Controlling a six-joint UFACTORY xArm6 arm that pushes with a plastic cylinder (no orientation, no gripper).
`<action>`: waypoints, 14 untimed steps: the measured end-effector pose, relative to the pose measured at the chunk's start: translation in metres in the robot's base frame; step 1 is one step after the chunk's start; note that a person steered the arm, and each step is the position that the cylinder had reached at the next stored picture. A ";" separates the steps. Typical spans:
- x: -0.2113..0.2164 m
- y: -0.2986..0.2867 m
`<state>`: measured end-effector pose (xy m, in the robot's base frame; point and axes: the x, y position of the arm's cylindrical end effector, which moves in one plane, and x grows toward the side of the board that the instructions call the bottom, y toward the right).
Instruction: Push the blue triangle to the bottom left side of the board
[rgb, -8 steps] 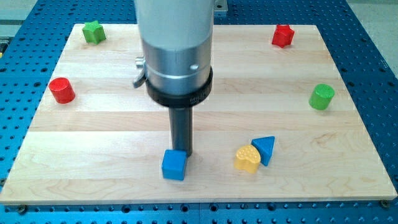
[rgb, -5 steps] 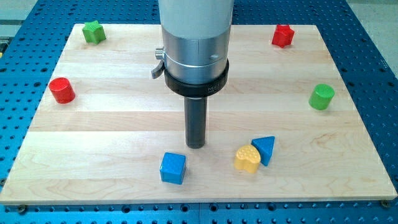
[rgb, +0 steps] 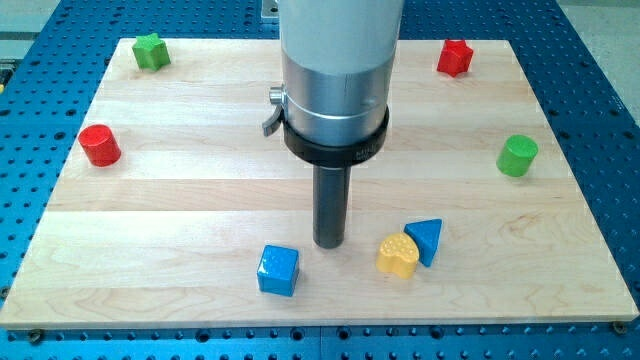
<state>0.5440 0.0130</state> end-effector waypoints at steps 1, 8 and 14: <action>0.015 0.035; -0.014 0.045; -0.019 -0.140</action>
<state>0.5247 -0.1270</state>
